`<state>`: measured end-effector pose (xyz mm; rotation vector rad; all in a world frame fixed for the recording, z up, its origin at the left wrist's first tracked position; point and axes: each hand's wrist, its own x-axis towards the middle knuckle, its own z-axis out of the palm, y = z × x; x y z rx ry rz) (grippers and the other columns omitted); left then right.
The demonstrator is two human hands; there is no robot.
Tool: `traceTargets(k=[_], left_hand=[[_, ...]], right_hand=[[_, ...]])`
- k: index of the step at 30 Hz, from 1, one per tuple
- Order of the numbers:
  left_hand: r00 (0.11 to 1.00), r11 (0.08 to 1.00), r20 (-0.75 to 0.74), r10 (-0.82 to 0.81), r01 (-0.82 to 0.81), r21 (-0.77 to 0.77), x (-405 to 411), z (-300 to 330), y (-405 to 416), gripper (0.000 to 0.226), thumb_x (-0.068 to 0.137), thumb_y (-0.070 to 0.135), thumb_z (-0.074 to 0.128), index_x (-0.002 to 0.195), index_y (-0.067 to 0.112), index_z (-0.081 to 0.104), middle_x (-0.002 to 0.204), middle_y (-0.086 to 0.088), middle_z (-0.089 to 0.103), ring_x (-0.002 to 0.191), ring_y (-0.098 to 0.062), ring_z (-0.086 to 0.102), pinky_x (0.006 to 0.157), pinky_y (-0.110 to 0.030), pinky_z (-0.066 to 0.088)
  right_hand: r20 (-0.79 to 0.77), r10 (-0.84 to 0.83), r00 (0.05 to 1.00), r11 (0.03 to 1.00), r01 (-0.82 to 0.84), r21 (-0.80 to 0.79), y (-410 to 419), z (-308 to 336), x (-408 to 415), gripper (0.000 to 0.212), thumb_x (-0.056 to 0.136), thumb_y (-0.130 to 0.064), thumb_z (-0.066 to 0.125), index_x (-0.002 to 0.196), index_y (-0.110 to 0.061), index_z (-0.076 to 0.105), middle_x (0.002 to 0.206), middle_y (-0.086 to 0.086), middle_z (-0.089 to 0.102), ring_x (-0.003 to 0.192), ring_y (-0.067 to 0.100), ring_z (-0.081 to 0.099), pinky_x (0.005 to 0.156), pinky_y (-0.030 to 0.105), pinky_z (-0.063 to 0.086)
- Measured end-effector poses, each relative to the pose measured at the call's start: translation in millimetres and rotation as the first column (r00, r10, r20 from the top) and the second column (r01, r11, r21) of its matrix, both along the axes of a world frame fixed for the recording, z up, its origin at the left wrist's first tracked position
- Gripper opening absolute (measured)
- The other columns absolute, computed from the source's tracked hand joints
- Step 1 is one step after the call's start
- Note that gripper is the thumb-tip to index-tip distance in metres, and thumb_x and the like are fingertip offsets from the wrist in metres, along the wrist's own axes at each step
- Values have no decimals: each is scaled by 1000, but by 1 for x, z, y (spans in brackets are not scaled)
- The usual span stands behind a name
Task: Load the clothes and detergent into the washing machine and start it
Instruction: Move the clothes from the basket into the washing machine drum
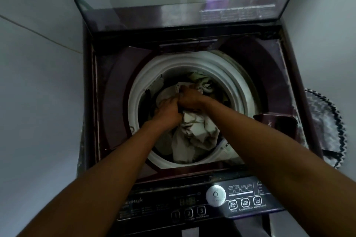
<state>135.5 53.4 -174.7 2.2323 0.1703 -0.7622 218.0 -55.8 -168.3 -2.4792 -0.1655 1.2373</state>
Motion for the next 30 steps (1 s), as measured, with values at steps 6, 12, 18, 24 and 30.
traceTargets(k=[6, 12, 18, 24, 30], left_hand=[[999, 998, 12, -44, 43, 51, 5, 15, -9, 53, 85, 40, 50, 133, 16, 54, 132, -14, 58, 121, -33, 54, 102, -46, 46], [969, 972, 130, 211, -195, -130, 3, 29, -18, 49, 93, 7, 53, 141, 17, 53, 141, -6, 55, 126, -21, 53, 110, -37, 43], [950, 987, 275, 149, -128, -95, 15, 49, -17, 53, 86, 4, 54, 138, 15, 55, 137, -10, 55, 125, -23, 52, 108, -42, 43], [909, 992, 399, 125, -117, -45, 18, 86, -47, 49, 87, 25, 49, 135, 19, 55, 135, -8, 52, 125, -22, 49, 109, -39, 42], [845, 999, 533, 54, -48, -24, 22, 120, -99, 39, 88, 14, 53, 126, 20, 59, 124, -3, 55, 117, -22, 52, 100, -42, 48]], right_hand=[[282, 215, 935, 976, -193, -104, -24, 4, -23, 63, 90, -33, 58, 147, -11, 39, 151, 24, 32, 131, 44, 42, 105, 47, 40], [192, 285, 939, 956, -263, -131, -30, -13, -38, 90, 82, -39, 71, 153, -13, 23, 159, 21, 15, 143, 45, 22, 111, 58, 32], [542, 131, 830, 990, -136, -32, -40, 27, -27, 68, 80, -47, 54, 138, -12, 49, 146, 22, 39, 133, 43, 35, 106, 55, 37], [730, -53, 682, 988, -72, 139, -80, 70, -23, 29, 76, -12, 54, 101, 1, 60, 108, 24, 54, 99, 41, 52, 75, 50, 52], [819, -216, 532, 967, 0, 255, -140, 124, -29, 32, 74, -6, 51, 105, 2, 60, 103, 21, 54, 96, 38, 53, 85, 48, 48]])
